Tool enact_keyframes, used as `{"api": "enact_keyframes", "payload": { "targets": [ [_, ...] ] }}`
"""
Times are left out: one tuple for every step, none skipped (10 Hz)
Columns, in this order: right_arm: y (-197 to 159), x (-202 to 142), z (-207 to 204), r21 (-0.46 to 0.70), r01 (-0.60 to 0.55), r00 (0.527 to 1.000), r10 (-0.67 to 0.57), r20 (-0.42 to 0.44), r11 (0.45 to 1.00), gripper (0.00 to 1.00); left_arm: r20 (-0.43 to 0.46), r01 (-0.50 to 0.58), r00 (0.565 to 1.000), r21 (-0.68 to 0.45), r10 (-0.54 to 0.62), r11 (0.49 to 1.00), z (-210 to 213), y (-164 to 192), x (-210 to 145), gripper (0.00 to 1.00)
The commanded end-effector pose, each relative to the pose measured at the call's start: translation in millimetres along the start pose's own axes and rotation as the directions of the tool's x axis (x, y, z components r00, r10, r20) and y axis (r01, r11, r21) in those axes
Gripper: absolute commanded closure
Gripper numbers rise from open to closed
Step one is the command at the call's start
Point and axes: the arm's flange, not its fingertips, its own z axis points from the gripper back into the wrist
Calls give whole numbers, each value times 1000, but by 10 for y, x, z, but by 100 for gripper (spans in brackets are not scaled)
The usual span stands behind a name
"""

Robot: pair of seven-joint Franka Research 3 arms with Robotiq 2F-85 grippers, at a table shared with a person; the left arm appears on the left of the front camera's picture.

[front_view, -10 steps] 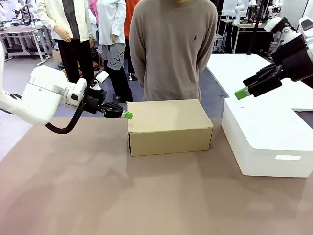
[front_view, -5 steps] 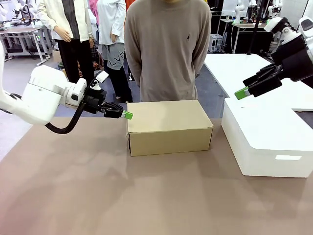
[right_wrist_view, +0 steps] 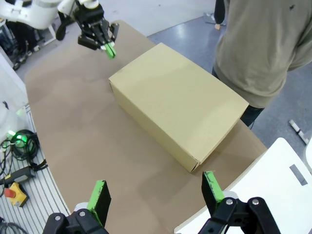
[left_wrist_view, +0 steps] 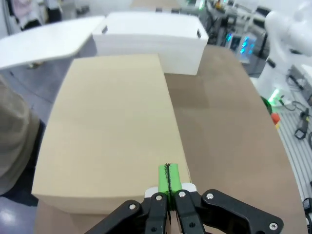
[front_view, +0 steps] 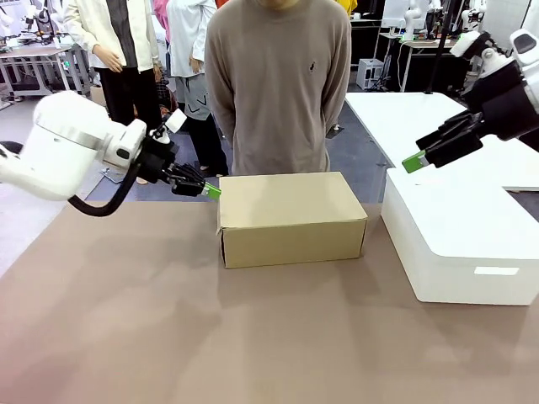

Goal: Pack the shoes into the box.
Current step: Press down on the lid of the Shoes Box.

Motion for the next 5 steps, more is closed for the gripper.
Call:
{"api": "enact_keyframes", "payload": {
  "targets": [
    [-154,324,-129,30,3,996,-1,-89,1000,0,-64,-50,997,47,53,998,175,-306,133,100],
    [-199,484,-220,36,2,994,2,-113,999,0,-83,-96,991,86,103,992,260,-421,185,81],
    [-221,653,-310,12,0,988,2,-154,1000,17,-83,-139,985,110,148,984,342,-528,230,62],
    [-246,800,-412,1,0,985,0,-172,1000,36,-83,-185,977,136,198,973,411,-643,279,42],
    [-265,951,-542,-17,7,980,-11,-199,1000,55,-98,-229,964,176,248,957,494,-760,325,23]
  ]
}}
